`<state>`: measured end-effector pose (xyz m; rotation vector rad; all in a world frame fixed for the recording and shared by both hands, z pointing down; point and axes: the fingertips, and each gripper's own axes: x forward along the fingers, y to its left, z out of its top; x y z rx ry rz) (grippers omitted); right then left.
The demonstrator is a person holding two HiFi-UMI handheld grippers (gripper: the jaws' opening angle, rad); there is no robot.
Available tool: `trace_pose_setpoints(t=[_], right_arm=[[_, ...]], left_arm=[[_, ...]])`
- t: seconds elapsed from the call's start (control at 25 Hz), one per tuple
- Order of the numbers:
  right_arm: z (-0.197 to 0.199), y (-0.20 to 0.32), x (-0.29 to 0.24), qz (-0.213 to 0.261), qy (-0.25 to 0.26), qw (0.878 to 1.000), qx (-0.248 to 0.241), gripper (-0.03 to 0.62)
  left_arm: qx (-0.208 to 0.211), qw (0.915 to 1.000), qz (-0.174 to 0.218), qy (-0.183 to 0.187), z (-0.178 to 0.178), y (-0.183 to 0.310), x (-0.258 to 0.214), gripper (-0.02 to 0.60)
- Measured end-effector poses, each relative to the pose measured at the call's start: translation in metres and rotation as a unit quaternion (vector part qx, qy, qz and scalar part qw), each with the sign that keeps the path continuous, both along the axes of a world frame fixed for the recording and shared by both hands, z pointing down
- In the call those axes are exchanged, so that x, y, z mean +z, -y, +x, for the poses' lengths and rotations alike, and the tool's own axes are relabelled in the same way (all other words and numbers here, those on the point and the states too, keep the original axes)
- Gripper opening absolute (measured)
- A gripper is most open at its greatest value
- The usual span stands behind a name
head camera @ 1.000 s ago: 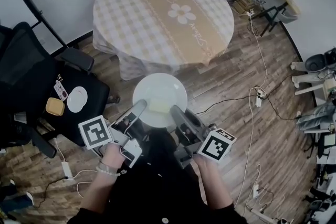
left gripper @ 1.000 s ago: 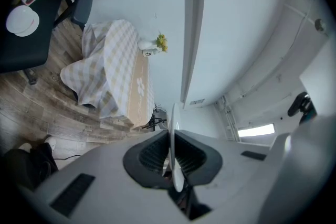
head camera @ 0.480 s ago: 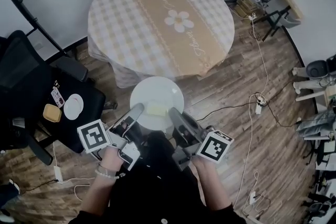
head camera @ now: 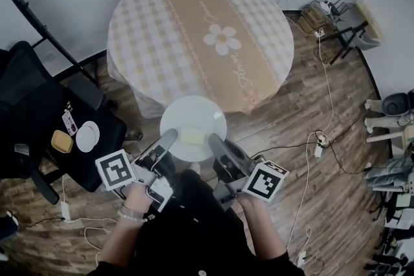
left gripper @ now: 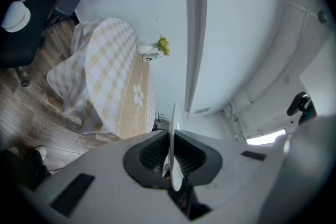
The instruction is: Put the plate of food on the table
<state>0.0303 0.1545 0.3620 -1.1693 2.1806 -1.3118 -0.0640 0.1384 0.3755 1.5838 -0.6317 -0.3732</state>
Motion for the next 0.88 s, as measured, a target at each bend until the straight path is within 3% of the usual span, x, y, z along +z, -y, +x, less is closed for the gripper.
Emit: trace_pose_setpoints(t=[0.44,0.88], right_arm=[[0.030,0.034,-0.003,0.005,0.009,0.999,-0.041,0.031],[0.042,0.055,0.000,0.000,0.011,0.999,-0.042,0.031]], left_arm=[[-0.032,0.9994,0.007,0.010,0.029,0.026,-0.006,0.015],[-0.035,0.9993,-0.003,0.010,0.040,0.047,-0.001,0.015]])
